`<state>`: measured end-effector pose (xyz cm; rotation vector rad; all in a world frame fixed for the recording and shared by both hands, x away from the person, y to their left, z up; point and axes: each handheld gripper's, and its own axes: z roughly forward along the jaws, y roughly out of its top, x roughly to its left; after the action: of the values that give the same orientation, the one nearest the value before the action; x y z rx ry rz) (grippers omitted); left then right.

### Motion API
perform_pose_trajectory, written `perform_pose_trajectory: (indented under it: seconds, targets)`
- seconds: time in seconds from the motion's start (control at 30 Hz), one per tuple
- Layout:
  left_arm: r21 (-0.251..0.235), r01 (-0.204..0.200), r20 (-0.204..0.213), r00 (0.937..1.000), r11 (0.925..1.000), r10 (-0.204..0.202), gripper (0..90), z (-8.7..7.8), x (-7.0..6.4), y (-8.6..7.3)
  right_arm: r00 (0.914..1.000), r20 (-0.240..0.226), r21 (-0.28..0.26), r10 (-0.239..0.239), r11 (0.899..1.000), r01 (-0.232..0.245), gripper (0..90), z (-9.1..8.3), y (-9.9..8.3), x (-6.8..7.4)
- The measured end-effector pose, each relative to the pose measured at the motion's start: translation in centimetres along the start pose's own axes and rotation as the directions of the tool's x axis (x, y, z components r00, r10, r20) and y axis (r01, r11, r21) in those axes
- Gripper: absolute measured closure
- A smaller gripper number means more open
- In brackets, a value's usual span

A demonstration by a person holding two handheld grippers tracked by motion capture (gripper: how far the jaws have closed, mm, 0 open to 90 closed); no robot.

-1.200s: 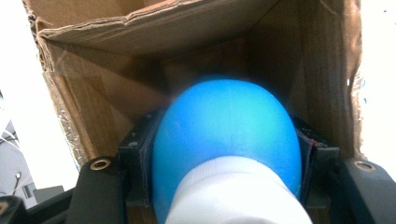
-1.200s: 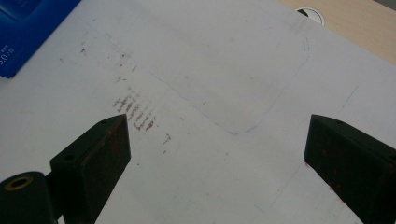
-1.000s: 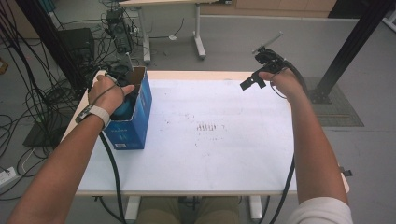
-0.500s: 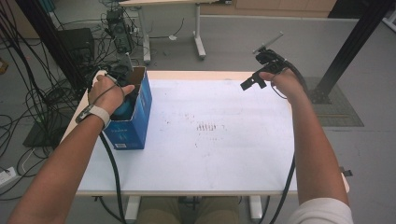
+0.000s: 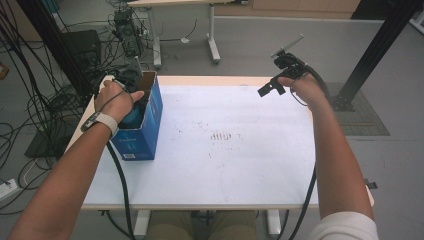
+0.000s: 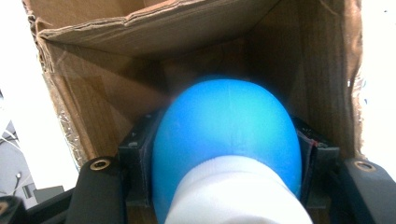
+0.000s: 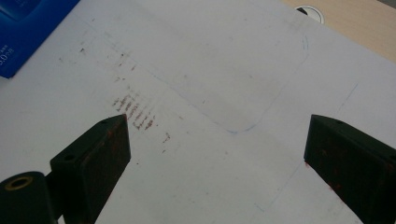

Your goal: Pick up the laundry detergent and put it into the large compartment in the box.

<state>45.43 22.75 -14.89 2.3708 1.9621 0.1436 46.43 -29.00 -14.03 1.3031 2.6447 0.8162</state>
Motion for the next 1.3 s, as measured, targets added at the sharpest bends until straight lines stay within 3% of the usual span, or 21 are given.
perform_pose_trajectory:
  seconds: [1.3]
  targets:
    - [-0.004,0.004,0.005,1.0,1.0,-0.004,37.1,0.03,0.17,-0.04,1.0,-0.003,-0.001,0.005,1.0,-0.005,7.1,0.12,-0.13,-0.16]
